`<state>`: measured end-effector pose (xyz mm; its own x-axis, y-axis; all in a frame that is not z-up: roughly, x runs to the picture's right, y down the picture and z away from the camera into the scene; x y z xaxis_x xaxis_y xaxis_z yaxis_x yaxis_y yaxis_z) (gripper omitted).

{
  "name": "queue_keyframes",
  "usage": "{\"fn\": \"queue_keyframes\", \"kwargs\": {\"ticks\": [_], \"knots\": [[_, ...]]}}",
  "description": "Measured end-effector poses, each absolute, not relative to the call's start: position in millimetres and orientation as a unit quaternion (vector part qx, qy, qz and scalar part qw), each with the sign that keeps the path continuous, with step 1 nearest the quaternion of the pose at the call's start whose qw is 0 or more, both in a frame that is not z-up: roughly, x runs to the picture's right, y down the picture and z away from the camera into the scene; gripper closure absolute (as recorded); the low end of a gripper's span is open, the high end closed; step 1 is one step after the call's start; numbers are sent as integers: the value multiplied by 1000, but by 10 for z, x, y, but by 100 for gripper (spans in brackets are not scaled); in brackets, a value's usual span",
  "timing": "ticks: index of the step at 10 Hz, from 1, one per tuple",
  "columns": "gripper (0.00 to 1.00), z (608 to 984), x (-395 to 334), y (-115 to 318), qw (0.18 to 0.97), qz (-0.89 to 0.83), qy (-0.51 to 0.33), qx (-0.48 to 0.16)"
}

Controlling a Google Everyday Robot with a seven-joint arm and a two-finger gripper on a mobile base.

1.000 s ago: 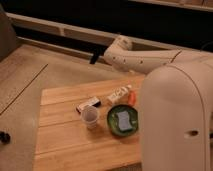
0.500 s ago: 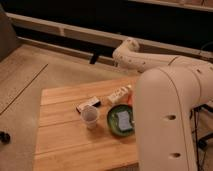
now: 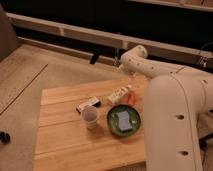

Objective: Stand the bottle upright

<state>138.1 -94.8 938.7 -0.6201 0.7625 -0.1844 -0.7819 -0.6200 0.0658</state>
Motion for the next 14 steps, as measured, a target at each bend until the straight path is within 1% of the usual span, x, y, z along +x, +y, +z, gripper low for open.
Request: {"fn": "queue_keyframes", "kwargs": {"ticks": [2, 6, 7, 10, 11, 14], "knots": [[35, 9437, 1255, -830, 421, 899, 66, -101], [35, 9428, 1254, -839, 423, 898, 66, -99], [35, 9423, 1311, -835, 427, 897, 72, -92], [35, 9461, 1842, -730, 422, 896, 131, -40], [35, 9506, 1913, -691, 418, 896, 146, -31], [35, 9702, 1882, -532, 400, 898, 180, -31]]}}
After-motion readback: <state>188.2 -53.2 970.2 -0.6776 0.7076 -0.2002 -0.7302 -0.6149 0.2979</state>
